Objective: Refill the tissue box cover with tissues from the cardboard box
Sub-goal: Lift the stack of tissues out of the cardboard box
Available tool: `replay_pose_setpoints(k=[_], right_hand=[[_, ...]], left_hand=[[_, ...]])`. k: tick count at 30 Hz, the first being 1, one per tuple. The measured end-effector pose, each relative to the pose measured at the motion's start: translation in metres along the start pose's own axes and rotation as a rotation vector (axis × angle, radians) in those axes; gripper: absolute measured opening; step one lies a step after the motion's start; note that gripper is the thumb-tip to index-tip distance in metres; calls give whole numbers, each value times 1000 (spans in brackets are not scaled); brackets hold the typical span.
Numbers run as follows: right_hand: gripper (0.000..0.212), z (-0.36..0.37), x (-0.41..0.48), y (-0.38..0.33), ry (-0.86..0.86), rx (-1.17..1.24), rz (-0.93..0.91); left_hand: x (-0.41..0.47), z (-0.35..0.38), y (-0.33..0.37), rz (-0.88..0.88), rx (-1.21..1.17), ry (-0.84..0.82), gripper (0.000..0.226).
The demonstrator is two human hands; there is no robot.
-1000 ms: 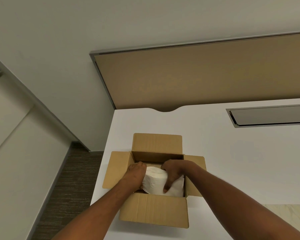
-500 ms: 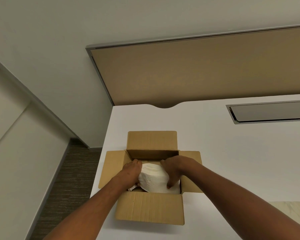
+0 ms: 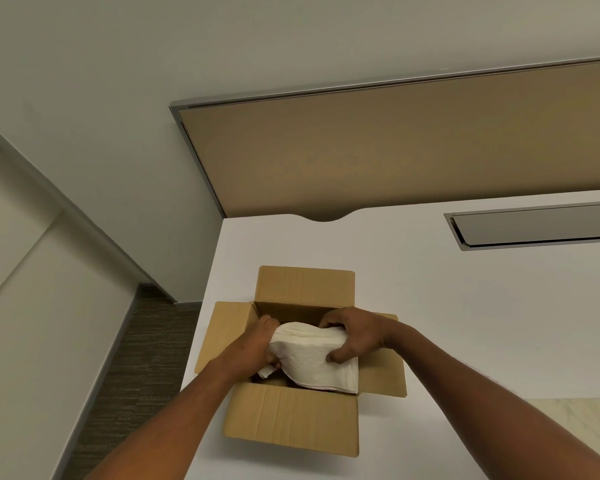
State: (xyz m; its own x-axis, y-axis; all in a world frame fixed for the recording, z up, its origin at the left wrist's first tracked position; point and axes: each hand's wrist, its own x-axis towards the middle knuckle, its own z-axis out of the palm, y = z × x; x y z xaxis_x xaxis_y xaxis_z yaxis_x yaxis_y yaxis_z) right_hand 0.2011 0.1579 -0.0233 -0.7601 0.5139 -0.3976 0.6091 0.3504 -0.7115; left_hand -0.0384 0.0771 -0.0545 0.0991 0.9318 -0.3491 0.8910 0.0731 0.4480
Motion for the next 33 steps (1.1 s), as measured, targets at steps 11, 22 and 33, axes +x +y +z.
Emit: replay_pose_setpoints(k=[11, 22, 33], right_hand=[[59, -1, -15, -3, 178, 196, 7], [59, 2, -42, -10, 557, 232, 44], [54, 21, -81, -18, 777, 347, 86]], left_hand=[[-5, 0, -5, -28, -151, 97, 62], [-19, -24, 7, 60, -165, 243, 66], [-59, -39, 35, 29, -255, 243, 61]])
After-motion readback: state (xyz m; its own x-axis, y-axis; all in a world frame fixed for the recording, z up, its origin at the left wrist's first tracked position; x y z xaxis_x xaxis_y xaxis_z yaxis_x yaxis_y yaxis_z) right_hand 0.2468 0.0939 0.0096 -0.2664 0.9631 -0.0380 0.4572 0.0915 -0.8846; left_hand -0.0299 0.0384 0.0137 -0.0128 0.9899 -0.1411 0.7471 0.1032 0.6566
